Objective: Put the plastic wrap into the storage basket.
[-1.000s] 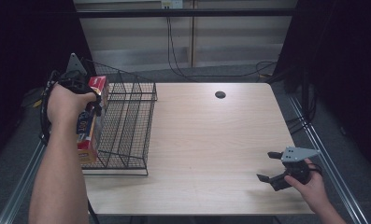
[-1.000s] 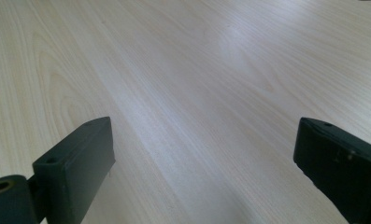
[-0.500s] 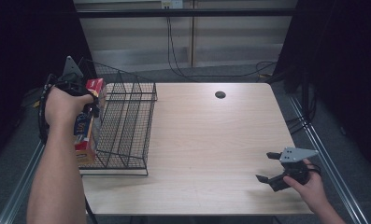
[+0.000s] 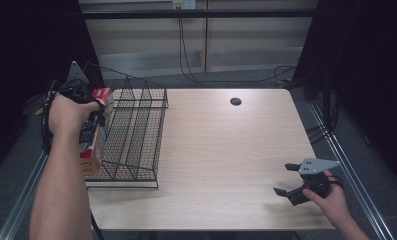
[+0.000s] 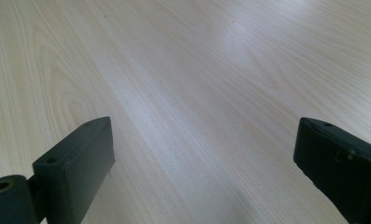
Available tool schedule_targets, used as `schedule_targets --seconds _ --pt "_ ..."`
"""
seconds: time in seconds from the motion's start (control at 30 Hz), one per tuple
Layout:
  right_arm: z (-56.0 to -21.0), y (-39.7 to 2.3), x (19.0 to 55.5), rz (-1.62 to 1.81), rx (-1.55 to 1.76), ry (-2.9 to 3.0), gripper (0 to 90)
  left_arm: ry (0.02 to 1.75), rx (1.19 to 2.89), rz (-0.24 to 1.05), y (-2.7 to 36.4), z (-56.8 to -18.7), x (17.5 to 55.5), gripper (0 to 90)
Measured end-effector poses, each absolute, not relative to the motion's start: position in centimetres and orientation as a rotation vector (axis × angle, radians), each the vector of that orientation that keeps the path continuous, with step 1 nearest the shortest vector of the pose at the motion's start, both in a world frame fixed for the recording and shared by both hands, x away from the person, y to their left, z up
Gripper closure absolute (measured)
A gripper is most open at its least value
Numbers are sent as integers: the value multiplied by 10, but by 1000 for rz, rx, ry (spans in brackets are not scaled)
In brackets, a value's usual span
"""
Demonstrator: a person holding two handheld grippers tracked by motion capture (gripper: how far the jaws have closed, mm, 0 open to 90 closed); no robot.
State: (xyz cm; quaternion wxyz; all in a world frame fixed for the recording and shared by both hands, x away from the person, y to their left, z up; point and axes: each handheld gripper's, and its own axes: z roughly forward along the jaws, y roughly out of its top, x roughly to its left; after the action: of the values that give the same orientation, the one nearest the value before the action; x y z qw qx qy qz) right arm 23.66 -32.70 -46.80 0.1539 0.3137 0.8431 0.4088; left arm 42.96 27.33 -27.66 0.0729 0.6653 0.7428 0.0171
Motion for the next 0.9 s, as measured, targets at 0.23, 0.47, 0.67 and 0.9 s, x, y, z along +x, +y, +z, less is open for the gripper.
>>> schedule_targets --seconds 0.23,0.47,0.67,0.9 --pt "-469 -326 237 1169 892 2423 47 2270 1956 56 276 -283 430 429" --pt "-469 -327 237 1167 898 2422 47 2280 1966 51 279 -290 432 426" --pt "-469 -326 237 1158 900 2424 48 2293 1970 50 280 -294 433 423" --pt "-470 -326 237 1164 898 2426 47 2298 1964 33 283 -299 433 417"
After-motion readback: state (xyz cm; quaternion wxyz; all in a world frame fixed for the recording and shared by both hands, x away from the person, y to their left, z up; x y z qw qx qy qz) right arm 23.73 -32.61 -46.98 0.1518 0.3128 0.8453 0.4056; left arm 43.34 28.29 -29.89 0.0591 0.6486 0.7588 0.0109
